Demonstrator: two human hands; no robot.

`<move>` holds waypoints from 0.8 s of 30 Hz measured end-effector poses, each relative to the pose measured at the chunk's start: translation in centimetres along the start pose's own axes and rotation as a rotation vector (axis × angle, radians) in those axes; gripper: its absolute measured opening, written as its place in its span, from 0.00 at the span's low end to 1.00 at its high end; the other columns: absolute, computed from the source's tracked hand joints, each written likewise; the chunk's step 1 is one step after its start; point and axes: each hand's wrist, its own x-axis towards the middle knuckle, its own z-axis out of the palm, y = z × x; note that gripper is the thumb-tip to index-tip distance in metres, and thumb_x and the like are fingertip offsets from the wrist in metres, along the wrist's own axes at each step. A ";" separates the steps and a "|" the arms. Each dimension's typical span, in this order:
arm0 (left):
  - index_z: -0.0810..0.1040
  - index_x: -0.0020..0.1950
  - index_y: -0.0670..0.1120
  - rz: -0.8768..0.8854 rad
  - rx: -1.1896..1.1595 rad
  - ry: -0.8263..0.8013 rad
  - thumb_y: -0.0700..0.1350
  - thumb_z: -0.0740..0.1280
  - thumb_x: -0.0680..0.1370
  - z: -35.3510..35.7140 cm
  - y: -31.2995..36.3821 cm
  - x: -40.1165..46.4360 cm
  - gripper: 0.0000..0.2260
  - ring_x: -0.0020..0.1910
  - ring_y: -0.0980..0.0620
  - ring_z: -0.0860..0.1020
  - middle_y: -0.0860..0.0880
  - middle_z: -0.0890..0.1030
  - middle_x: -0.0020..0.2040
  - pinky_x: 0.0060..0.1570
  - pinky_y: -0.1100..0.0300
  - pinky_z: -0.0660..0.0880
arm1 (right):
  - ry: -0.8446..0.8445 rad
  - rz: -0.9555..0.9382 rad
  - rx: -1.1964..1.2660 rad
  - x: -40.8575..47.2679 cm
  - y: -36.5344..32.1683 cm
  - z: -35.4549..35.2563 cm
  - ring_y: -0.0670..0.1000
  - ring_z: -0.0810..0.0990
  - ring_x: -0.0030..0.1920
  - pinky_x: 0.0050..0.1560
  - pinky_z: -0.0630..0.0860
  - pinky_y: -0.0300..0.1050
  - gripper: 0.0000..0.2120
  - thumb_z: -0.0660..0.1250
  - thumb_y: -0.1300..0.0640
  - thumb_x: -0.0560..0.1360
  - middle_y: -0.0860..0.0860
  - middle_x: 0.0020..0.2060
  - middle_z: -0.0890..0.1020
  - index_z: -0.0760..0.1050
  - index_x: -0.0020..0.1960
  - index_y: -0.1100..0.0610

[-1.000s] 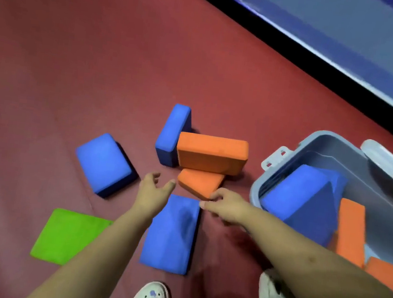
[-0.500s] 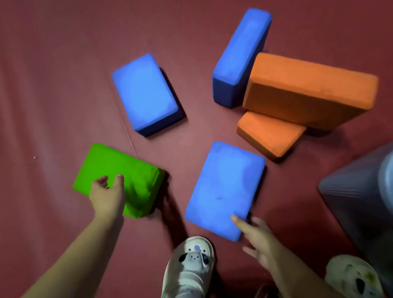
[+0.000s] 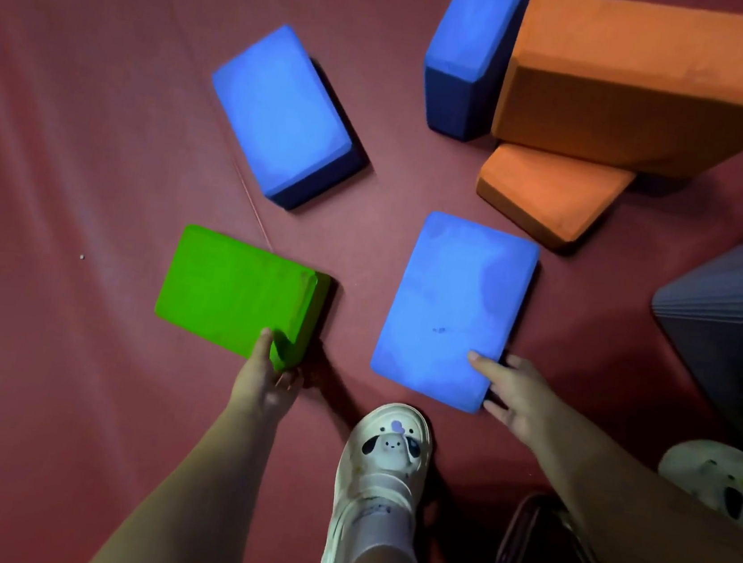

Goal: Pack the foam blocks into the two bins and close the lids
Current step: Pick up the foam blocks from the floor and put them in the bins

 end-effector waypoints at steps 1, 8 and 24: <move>0.74 0.48 0.45 -0.019 -0.043 -0.012 0.53 0.65 0.78 0.1 0.0 0.0 0.12 0.48 0.48 0.77 0.43 0.72 0.60 0.59 0.56 0.72 | -0.003 0.001 -0.013 0.1 0.1 0.1 0.49 0.74 0.56 0.58 0.66 0.48 0.20 0.71 0.56 0.73 0.47 0.60 0.77 0.69 0.63 0.55; 0.71 0.46 0.43 0.009 -0.135 -0.055 0.53 0.63 0.80 0.0 -0.1 0.9 0.13 0.38 0.50 0.77 0.44 0.78 0.42 0.44 0.59 0.72 | -0.033 0.024 0.001 0.9 0.6 0.2 0.48 0.79 0.55 0.54 0.73 0.47 0.23 0.73 0.56 0.71 0.47 0.58 0.81 0.71 0.65 0.53; 0.73 0.56 0.48 -0.051 -0.063 -0.093 0.63 0.65 0.74 1.1 0.0 2.0 0.21 0.48 0.50 0.75 0.48 0.76 0.52 0.56 0.51 0.69 | -0.101 0.113 0.003 0.3 0.5 0.6 0.44 0.77 0.52 0.50 0.67 0.41 0.15 0.71 0.56 0.73 0.45 0.55 0.80 0.74 0.59 0.52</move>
